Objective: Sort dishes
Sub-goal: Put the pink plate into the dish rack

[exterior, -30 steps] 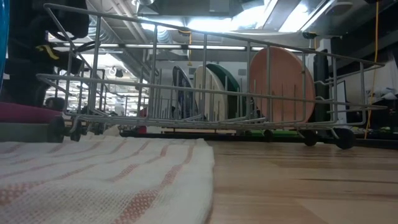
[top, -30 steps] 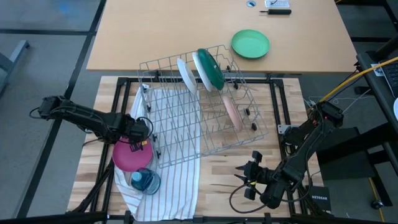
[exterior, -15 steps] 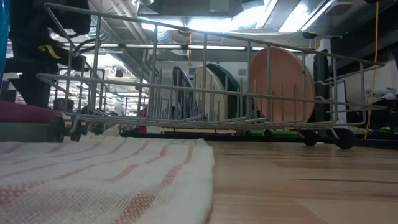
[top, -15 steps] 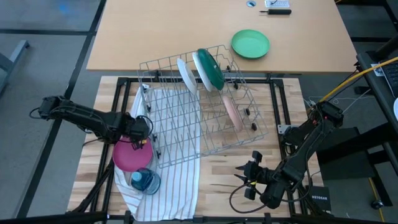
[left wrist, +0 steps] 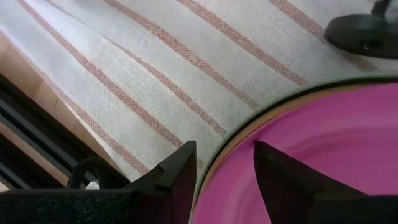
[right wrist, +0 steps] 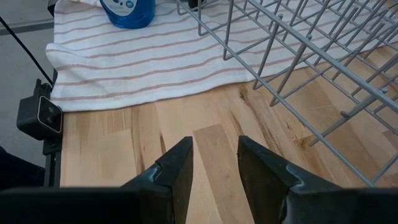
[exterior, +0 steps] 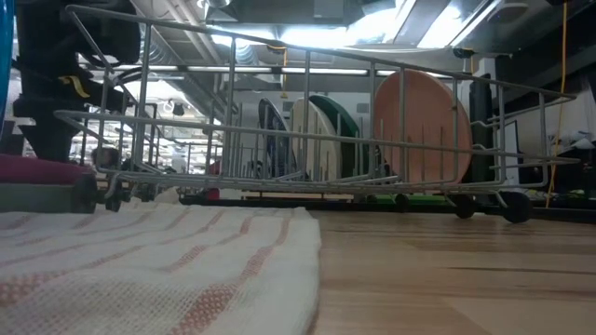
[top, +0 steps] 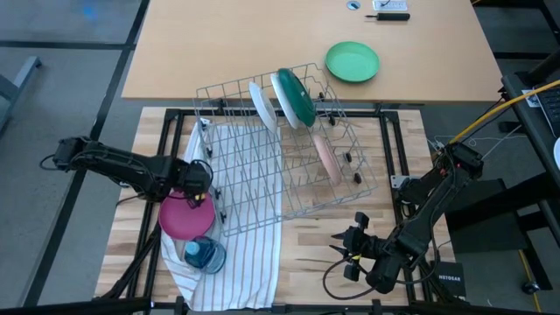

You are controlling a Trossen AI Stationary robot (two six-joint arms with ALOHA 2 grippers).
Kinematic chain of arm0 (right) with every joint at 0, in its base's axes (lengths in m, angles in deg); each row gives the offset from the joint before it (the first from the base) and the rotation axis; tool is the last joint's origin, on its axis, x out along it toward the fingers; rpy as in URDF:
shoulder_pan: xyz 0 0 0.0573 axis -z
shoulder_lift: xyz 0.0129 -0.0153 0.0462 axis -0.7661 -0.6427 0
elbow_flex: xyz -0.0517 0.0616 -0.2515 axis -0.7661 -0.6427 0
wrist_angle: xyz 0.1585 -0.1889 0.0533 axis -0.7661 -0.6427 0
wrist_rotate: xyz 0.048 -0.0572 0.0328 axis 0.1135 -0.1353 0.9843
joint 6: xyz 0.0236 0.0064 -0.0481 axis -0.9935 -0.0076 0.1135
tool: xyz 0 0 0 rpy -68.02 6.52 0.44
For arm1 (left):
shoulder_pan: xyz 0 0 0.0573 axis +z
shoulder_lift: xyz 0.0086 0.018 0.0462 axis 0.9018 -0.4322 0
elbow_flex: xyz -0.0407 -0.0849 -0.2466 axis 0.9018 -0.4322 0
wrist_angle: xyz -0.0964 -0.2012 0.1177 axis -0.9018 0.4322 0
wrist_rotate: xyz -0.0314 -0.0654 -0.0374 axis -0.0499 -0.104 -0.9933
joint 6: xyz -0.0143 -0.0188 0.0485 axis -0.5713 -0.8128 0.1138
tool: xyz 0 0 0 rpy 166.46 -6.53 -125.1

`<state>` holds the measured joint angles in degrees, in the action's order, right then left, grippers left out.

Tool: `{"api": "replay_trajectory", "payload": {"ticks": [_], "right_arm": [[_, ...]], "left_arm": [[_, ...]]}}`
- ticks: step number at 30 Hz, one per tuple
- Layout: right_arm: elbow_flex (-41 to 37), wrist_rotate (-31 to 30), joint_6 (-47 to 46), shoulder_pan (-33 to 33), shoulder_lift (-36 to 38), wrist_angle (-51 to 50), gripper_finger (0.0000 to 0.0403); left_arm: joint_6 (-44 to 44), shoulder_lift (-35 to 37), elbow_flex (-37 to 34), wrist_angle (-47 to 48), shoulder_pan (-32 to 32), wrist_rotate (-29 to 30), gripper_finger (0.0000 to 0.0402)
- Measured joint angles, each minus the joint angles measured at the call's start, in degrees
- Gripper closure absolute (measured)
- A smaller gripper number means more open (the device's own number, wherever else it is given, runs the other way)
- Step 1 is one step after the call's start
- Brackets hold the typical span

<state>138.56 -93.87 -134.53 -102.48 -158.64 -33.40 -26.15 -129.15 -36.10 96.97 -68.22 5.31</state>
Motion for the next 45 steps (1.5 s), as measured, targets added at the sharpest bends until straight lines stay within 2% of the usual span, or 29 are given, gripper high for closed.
{"api": "replay_trajectory", "payload": {"ticks": [9,12,17,26,37,45], "right_arm": [[0.00,0.00,0.01,0.00,0.00,-0.02,0.0274],[0.00,0.00,0.01,-0.01,0.00,-0.02,0.0274],[0.00,0.00,0.01,0.00,0.00,-0.02,0.0274],[0.00,0.01,0.03,0.00,0.00,-0.07,0.0274],[0.00,0.00,0.49,0.00,0.00,-0.11,0.0274],[0.00,0.00,0.49,-0.01,0.00,-0.09,0.0274]], "left_arm": [[-2.40,-2.69,0.00,-0.29,2.58,-2.86,0.0253],[-2.35,-4.46,0.01,-0.36,3.13,-4.16,0.0264],[-2.30,-7.26,0.11,-0.76,3.14,-4.21,0.0310],[-2.30,-7.72,0.09,-1.25,3.14,-3.45,0.0397],[-3.63,-7.70,0.18,-0.51,3.14,-2.05,0.0401],[-7.20,-7.68,3.63,8.57,3.05,3.87,0.0401]]}}
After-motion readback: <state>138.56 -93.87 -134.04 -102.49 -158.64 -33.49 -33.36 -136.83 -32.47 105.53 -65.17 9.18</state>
